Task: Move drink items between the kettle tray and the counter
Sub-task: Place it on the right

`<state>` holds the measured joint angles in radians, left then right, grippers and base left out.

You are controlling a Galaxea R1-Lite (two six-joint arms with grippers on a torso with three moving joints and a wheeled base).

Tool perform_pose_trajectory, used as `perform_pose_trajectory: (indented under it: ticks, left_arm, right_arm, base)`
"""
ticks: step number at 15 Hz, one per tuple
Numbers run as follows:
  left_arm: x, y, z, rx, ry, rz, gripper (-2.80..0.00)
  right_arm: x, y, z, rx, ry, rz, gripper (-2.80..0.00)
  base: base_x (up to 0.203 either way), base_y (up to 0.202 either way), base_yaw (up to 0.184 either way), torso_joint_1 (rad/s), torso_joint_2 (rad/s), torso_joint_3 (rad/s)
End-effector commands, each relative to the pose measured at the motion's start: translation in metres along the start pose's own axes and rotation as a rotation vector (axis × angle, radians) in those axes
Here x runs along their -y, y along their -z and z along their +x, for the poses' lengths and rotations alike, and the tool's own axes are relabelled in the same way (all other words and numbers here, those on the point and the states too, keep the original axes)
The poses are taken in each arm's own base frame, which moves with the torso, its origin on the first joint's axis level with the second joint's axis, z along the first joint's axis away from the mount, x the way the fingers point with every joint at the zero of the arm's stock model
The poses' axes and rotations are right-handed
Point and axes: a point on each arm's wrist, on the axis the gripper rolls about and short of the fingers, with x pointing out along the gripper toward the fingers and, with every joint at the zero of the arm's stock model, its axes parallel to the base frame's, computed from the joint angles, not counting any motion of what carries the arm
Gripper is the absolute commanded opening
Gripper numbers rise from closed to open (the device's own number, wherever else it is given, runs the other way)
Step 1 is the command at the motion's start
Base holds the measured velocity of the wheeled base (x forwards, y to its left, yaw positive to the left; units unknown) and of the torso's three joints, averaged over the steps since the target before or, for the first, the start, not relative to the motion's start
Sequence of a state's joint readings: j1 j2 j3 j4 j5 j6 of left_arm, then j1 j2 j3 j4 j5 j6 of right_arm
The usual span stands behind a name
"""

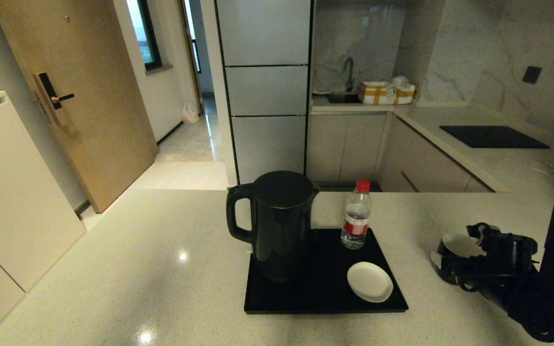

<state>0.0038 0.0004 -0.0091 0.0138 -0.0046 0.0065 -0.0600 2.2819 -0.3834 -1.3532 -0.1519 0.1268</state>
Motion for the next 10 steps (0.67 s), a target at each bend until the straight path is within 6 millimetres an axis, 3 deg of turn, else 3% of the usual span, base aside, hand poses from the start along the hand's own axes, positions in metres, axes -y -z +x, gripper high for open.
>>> perform_pose_trajectory:
  ticks: [1, 8, 10]
  left_arm:
    - [0.000, 0.000, 0.000, 0.000, -0.001, 0.000, -2.80]
    - [0.000, 0.000, 0.000, 0.000, -0.001, 0.000, -2.80]
    - [0.000, 0.000, 0.000, 0.000, -0.001, 0.000, -2.80]
  right_arm:
    - [0.000, -0.001, 0.000, 0.008, -0.001, 0.003, 0.00]
    - [0.001, -0.003, -0.005, 0.008, -0.012, 0.005, 0.00]
    - [0.002, -0.001, -0.018, -0.015, -0.042, 0.001, 0.00]
  base:
    - [0.000, 0.000, 0.000, 0.000, 0.00, 0.000]
    - [0.000, 0.000, 0.000, 0.000, 0.00, 0.000]
    - [0.000, 0.000, 0.000, 0.000, 0.00, 0.000]
